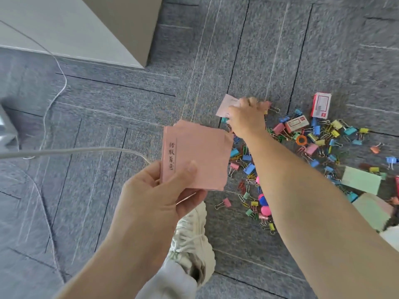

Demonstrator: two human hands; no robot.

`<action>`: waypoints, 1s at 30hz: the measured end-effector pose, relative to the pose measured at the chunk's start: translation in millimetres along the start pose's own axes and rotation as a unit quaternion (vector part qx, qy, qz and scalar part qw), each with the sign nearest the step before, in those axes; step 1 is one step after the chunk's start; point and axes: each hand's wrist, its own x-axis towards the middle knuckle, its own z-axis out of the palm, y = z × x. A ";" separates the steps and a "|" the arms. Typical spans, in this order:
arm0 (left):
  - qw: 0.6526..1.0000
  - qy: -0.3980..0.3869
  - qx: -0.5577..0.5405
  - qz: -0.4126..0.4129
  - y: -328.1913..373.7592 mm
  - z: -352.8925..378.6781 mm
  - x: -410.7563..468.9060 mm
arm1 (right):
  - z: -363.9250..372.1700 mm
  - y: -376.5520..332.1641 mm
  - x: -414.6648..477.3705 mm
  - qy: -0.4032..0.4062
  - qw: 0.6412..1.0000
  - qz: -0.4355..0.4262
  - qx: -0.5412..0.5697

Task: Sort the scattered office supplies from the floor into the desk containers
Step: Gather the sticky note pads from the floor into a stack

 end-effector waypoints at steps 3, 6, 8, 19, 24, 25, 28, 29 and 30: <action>0.999 -0.003 -0.027 -0.018 0.0 2.3 -8.5 | -14.6 2.5 -16.7 0.050 0.998 0.013 0.031; 0.997 -0.017 -0.064 -0.030 10.4 22.7 -27.3 | -63.2 13.3 -61.3 0.083 0.978 0.047 0.188; 0.996 -0.035 -0.079 -0.020 21.7 41.7 -48.3 | -112.9 20.8 -107.7 0.052 0.962 0.046 0.263; 0.983 -0.095 -0.134 0.076 27.8 89.1 -189.4 | -290.4 91.1 -380.8 0.151 0.809 0.106 0.558; 0.981 -0.153 -0.076 0.096 13.9 109.5 -212.2 | -303.1 111.1 -438.1 0.219 0.754 0.075 0.614; 0.980 -0.161 -0.059 0.104 10.1 117.2 -215.1 | -301.6 116.6 -446.3 0.228 0.738 0.071 0.631; 0.980 -0.168 -0.040 0.104 6.6 129.4 -212.0 | -299.4 124.8 -454.7 0.224 0.715 0.048 0.661; 0.980 -0.165 -0.037 0.101 5.4 134.0 -209.8 | -299.4 130.8 -456.1 0.230 0.722 0.042 0.652; 0.981 -0.163 -0.034 0.099 5.6 137.6 -207.1 | -301.8 137.2 -455.9 0.241 0.728 0.042 0.640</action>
